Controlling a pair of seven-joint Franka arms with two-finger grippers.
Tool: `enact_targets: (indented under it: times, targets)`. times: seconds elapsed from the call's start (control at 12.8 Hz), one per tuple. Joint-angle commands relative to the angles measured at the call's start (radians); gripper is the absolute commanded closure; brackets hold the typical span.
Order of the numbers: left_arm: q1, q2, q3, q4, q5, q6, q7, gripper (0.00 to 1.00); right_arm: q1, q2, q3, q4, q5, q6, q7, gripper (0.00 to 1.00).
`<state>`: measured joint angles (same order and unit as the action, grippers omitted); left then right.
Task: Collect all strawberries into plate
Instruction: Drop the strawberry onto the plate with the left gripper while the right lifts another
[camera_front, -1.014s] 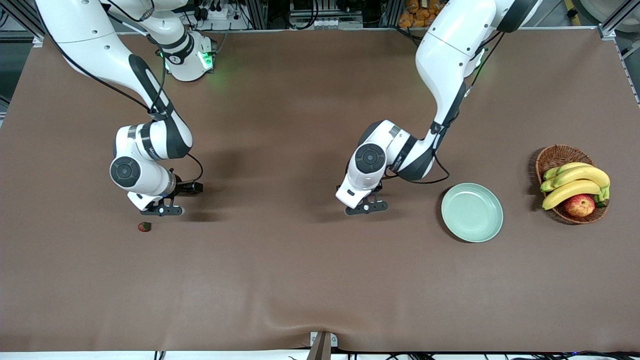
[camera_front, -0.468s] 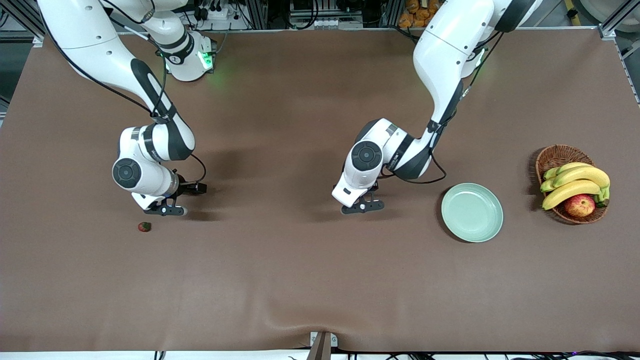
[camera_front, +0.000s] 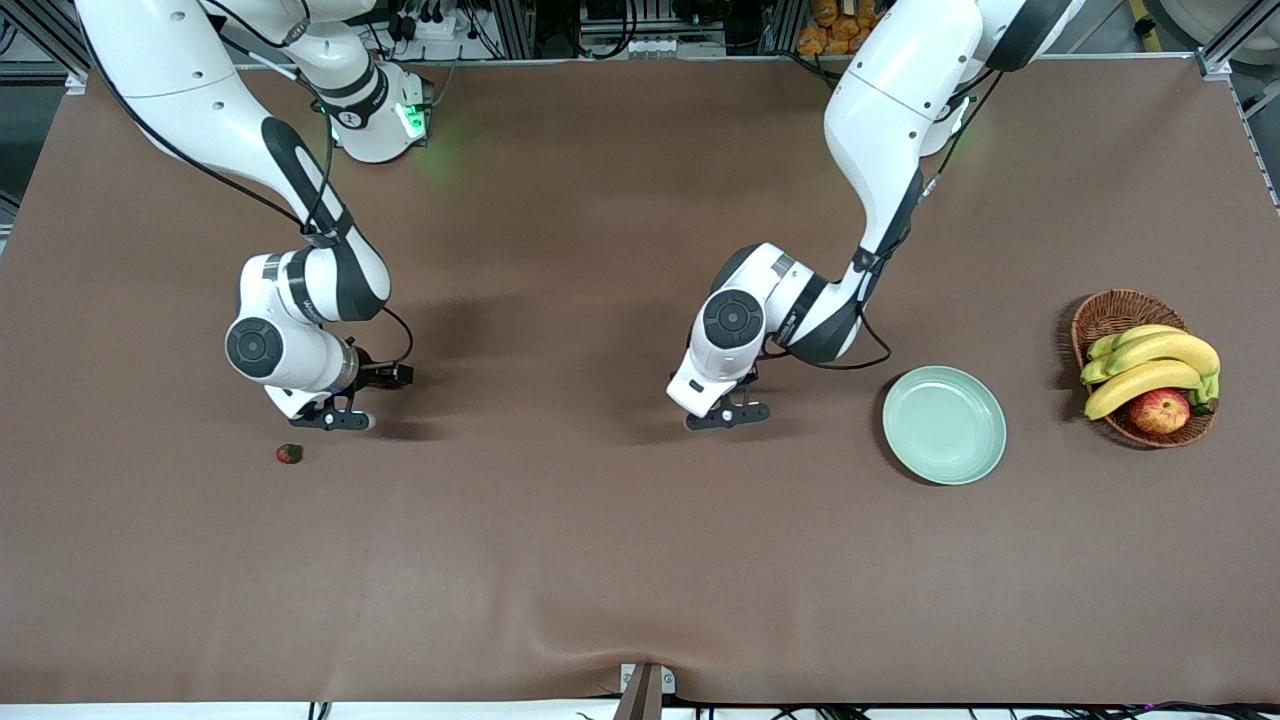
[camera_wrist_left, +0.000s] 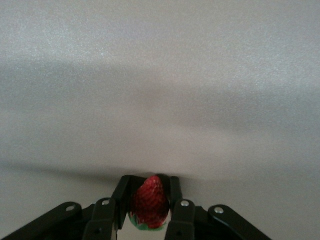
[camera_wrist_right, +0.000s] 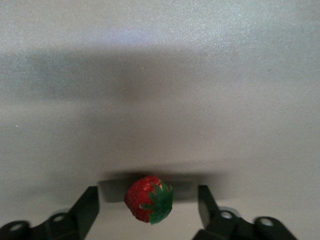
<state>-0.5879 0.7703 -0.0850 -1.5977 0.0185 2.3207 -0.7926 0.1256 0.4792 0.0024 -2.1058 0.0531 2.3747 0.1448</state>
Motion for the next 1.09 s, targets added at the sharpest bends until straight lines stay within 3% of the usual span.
enact_targets:
  times: [0.0,0.08,0.31,0.55,0.86,1.01]
  targets:
    - [0.000,-0.002,0.005,0.016,0.026,0.002,-0.031,1.00,-0.009,-0.019,0.008,-0.013,0.011,-0.020,-0.010,0.89]
    - [0.007,-0.022,0.008,0.016,0.026,-0.003,-0.033,1.00,-0.009,-0.024,0.010,-0.013,0.011,-0.032,-0.010,1.00]
    - [0.106,-0.138,0.010,0.016,0.026,-0.139,0.004,1.00,-0.009,-0.034,0.018,-0.011,0.011,-0.037,-0.010,1.00]
    - [0.236,-0.233,0.004,0.010,0.026,-0.346,0.186,1.00,-0.001,-0.076,0.027,0.004,0.014,-0.060,-0.008,1.00]
    - [0.359,-0.327,0.011,-0.094,0.043,-0.408,0.301,1.00,0.000,-0.079,0.108,0.084,0.140,-0.103,0.005,1.00]
    - [0.411,-0.325,0.005,-0.160,0.238,-0.387,0.305,1.00,0.002,-0.073,0.137,0.115,0.209,-0.109,0.009,1.00]
